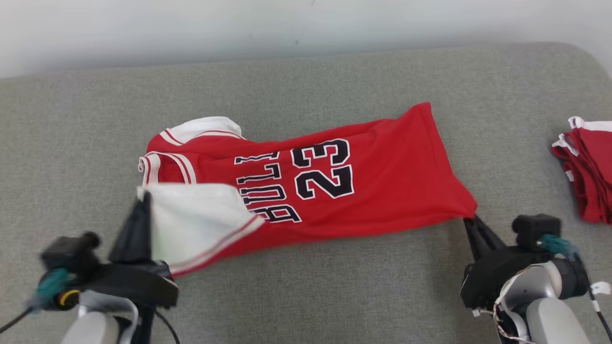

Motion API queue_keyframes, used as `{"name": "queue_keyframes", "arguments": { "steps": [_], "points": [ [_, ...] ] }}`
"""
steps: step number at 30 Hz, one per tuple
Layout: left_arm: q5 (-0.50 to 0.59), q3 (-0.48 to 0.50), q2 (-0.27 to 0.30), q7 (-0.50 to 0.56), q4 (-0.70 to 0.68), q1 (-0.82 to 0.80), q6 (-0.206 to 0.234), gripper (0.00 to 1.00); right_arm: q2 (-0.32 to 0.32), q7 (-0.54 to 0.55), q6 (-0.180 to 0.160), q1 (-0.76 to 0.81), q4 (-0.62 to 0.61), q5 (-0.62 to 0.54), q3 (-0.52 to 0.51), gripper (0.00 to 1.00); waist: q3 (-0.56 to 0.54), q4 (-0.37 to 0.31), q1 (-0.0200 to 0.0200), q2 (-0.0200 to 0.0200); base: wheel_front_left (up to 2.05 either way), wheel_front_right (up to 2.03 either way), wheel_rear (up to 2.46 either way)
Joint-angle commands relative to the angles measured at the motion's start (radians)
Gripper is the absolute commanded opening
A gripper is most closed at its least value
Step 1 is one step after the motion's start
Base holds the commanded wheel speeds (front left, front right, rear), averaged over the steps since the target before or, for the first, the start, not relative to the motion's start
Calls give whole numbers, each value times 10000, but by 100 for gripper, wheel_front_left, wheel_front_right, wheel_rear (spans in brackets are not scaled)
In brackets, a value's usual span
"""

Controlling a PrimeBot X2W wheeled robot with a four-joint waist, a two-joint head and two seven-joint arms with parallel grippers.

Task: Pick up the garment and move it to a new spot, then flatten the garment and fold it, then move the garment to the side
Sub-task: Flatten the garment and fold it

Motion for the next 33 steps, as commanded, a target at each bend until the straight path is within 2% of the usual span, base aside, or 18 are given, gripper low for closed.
{"name": "queue_keyframes", "arguments": {
  "steps": [1, 5, 11, 23, 33],
  "points": [
    [-350, 358, -134, -456, -249, 11, -84, 0, 105, -193, -21, 74, -327, 406, -70, 0, -166, -19, 0, 0, 0, 0, 0],
    [-836, 1240, -268, -1033, -968, -239, -305, 0, 110, -488, -21, 59, -1118, 1109, -251, 0, -413, -33, 0, 0, 0, 0, 0],
    [-1393, 2165, -353, -1191, -2266, -594, -691, 0, 15, -749, -21, -207, -2134, 1589, -375, 0, -717, -43, 0, 0, 0, 0, 0],
    [-1899, 1996, -108, -723, -3627, -2184, -1045, 0, -185, -1182, -21, -1086, -3811, 1730, -754, 0, -1248, -56, 0, 0, 0, 0, 0],
    [-2050, 1619, 48, -47, -3714, -4338, -1169, 0, -955, -713, -21, -2403, -4308, 1390, -628, 0, -1538, -286, 0, 0, 0, 0, 0]
  ]
}}
